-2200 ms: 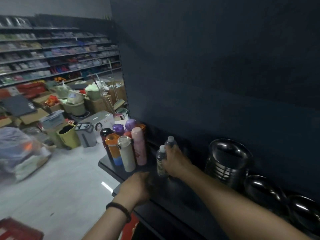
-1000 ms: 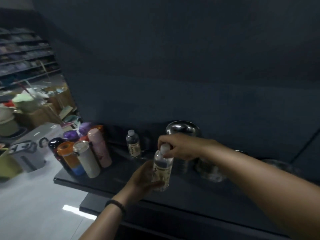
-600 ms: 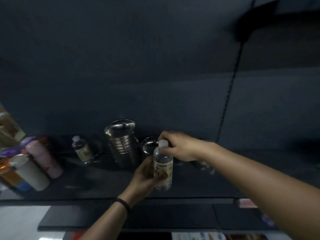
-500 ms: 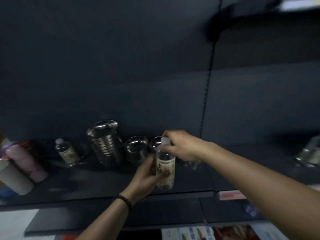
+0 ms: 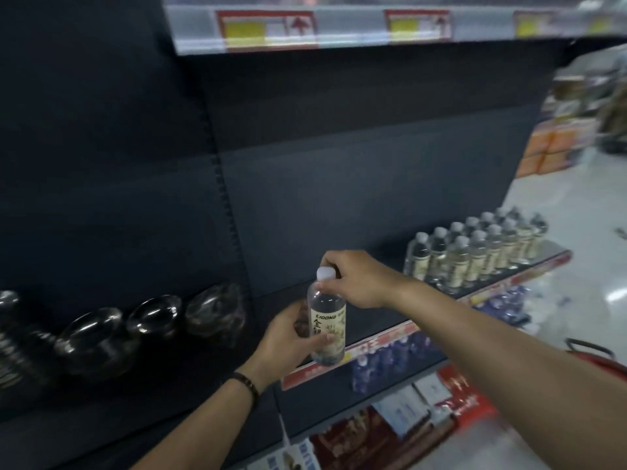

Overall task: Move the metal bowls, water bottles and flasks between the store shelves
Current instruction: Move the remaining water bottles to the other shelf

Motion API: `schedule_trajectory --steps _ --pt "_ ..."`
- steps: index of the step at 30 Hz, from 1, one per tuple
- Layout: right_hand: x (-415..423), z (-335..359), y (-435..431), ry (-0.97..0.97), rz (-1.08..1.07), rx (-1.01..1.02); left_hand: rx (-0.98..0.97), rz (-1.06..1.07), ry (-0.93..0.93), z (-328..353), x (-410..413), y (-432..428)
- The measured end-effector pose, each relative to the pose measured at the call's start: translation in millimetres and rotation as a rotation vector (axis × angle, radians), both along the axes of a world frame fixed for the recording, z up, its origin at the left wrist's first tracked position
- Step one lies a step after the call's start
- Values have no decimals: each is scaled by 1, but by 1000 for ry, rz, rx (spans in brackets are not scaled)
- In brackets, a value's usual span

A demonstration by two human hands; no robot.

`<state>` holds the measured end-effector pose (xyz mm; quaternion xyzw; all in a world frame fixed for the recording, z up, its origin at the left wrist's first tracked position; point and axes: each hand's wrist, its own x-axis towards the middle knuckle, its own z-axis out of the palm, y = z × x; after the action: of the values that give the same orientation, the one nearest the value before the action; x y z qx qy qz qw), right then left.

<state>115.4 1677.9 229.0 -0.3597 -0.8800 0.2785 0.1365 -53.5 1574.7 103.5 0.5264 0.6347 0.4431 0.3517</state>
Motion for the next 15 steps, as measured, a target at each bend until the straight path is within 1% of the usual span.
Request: schedule_trajectory --steps 4,7,11,15 --pt "39 -5 29 -47 -58 66 -32 -100 -11 -4 28 53" --pt "59 -5 51 -99 -93 125 -85 -189 -86 -6 45 89" --pt "83 -8 86 -152 -178 126 -176 -326 -123 -2 69 126" --pt "109 -22 127 -215 -242 130 -224 -367 -27 -2 93 160"
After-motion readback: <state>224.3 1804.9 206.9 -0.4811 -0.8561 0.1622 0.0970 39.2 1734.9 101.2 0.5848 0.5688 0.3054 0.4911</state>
